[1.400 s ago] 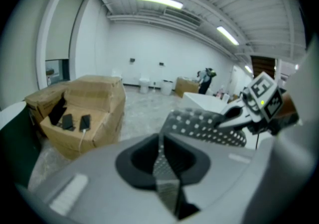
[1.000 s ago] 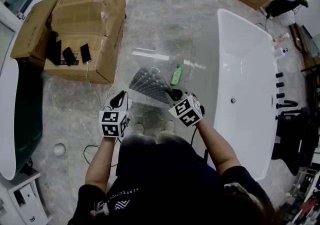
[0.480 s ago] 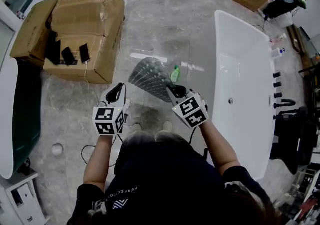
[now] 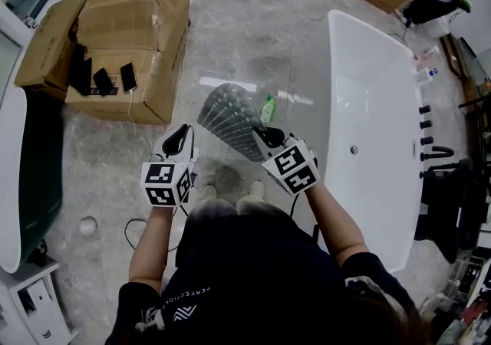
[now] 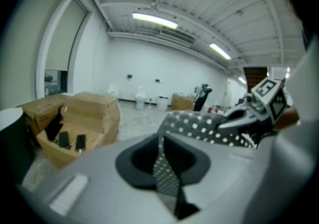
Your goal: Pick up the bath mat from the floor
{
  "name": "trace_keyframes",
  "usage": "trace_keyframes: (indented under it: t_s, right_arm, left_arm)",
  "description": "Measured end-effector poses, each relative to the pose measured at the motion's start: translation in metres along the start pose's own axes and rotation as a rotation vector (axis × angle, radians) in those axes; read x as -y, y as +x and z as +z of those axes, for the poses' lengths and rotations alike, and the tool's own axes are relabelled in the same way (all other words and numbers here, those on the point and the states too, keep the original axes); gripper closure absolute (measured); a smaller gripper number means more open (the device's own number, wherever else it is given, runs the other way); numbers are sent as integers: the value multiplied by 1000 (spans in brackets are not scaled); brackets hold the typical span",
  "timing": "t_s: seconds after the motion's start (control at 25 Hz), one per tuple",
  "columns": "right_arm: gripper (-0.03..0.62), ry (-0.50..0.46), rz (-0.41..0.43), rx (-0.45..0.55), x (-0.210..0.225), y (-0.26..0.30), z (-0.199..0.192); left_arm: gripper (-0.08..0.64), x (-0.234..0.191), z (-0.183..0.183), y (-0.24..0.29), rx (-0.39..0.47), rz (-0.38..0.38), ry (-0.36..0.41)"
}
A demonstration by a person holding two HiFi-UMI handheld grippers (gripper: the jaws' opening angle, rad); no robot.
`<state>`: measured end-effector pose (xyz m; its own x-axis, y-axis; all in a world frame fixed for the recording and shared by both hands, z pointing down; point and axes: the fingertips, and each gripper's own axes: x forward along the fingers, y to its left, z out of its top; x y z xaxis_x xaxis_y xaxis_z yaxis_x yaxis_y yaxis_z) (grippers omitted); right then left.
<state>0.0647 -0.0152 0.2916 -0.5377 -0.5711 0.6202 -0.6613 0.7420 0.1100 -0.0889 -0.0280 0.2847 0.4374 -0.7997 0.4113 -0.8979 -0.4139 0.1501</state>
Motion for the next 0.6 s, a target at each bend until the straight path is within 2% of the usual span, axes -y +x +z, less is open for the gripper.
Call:
trace_keyframes:
  t_s: [0.6]
  right_arm:
    - [584, -13, 13, 14, -1, -7, 5]
  left_arm:
    - [526, 6, -1, 2, 10, 0, -14]
